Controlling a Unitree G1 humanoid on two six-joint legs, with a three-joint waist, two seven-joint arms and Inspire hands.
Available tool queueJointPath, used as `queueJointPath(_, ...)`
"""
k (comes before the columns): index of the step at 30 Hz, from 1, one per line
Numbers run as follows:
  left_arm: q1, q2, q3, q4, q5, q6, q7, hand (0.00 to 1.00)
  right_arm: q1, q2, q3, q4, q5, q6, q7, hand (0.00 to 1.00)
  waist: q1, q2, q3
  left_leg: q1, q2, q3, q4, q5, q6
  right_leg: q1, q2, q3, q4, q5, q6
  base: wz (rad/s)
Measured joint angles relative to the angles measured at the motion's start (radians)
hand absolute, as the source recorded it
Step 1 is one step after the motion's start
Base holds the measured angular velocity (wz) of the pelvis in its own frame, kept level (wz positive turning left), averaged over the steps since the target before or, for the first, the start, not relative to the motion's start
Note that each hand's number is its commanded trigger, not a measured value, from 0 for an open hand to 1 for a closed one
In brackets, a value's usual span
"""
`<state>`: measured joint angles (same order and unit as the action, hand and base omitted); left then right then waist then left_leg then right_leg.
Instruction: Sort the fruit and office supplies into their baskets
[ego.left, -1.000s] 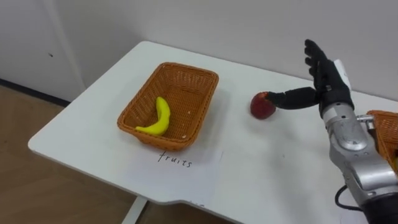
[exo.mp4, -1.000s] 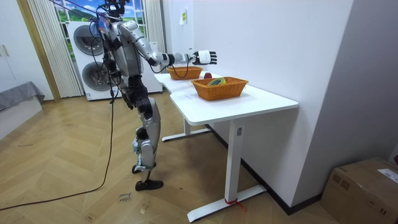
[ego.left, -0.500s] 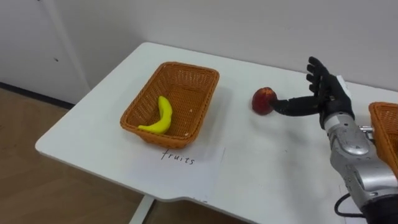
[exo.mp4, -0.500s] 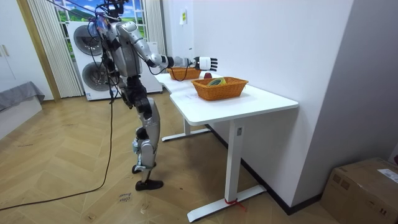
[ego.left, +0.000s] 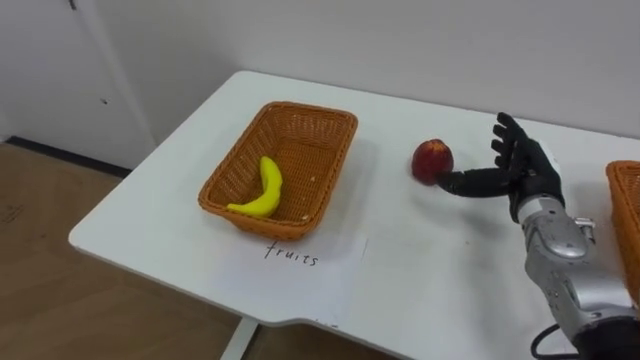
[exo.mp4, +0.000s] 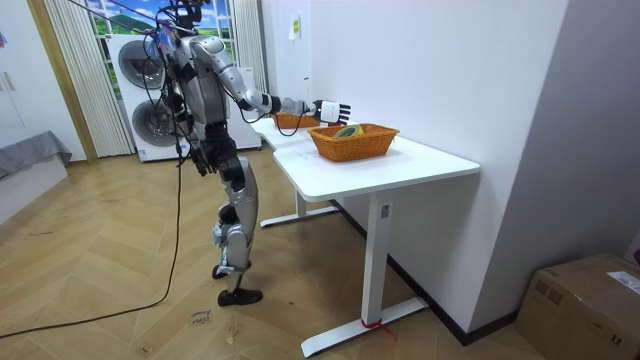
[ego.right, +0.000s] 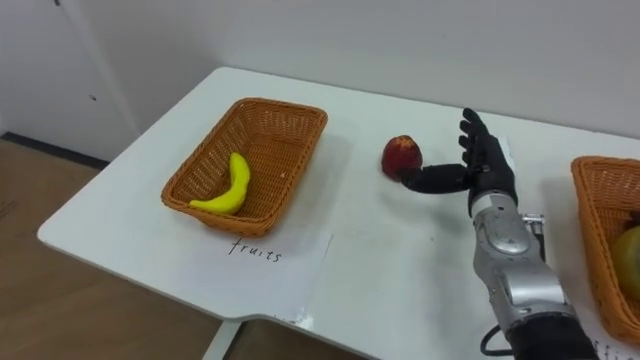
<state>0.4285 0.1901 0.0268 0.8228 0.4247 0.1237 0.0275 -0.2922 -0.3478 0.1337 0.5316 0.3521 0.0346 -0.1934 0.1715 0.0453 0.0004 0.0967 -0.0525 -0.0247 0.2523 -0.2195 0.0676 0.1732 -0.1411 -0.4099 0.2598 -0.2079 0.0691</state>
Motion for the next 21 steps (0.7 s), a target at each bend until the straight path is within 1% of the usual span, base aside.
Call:
queueJointPath(8,0.005,-0.003,-0.004,0.0,0.0,0.0,0.0,0.0,0.0,0.002,0.0,0.012,-0.013,0.0,0.012,0.0,0.001,0.0,-0.0003,-0.001,-0.002,-0.003,0.001,0.0,0.0,0.0,-0.003,-0.008,0.002,0.0,0.0,0.0)
queueJointPath(11,0.005,-0.003,-0.008,0.0,0.001,0.0,0.0,0.0,0.0,0.003,0.0,0.036,-0.051,0.0,0.017,0.0,0.001,0.0,0.0,-0.001,-0.004,-0.005,0.002,0.001,0.001,-0.001,-0.012,-0.014,0.007,-0.002,0.001,0.0)
queueJointPath(13,0.008,-0.006,-0.011,0.0,0.0,0.0,0.0,0.0,0.0,0.003,0.0,0.049,-0.074,0.0,0.021,0.0,0.004,-0.002,0.0003,-0.006,-0.011,-0.005,0.003,0.002,0.003,-0.017,-0.02,-0.014,0.034,-0.015,0.003,0.0)
queueJointPath(15,0.009,-0.007,-0.011,0.0,0.0,0.002,-0.001,0.0,0.0,0.003,0.0,0.05,-0.093,0.0,0.021,0.0,0.004,-0.004,-0.0004,-0.018,-0.013,-0.005,0.006,0.003,0.005,-0.029,-0.024,-0.014,0.041,-0.017,0.003,0.0)
queueJointPath(21,-0.004,-0.003,-0.013,-0.001,-0.001,-0.001,-0.008,0.0,-0.007,0.002,0.003,0.065,-0.096,0.0,0.022,0.0,0.027,-0.008,0.0014,-0.044,-0.014,-0.006,0.023,0.004,0.006,-0.051,-0.027,-0.015,0.055,-0.02,0.003,0.01)
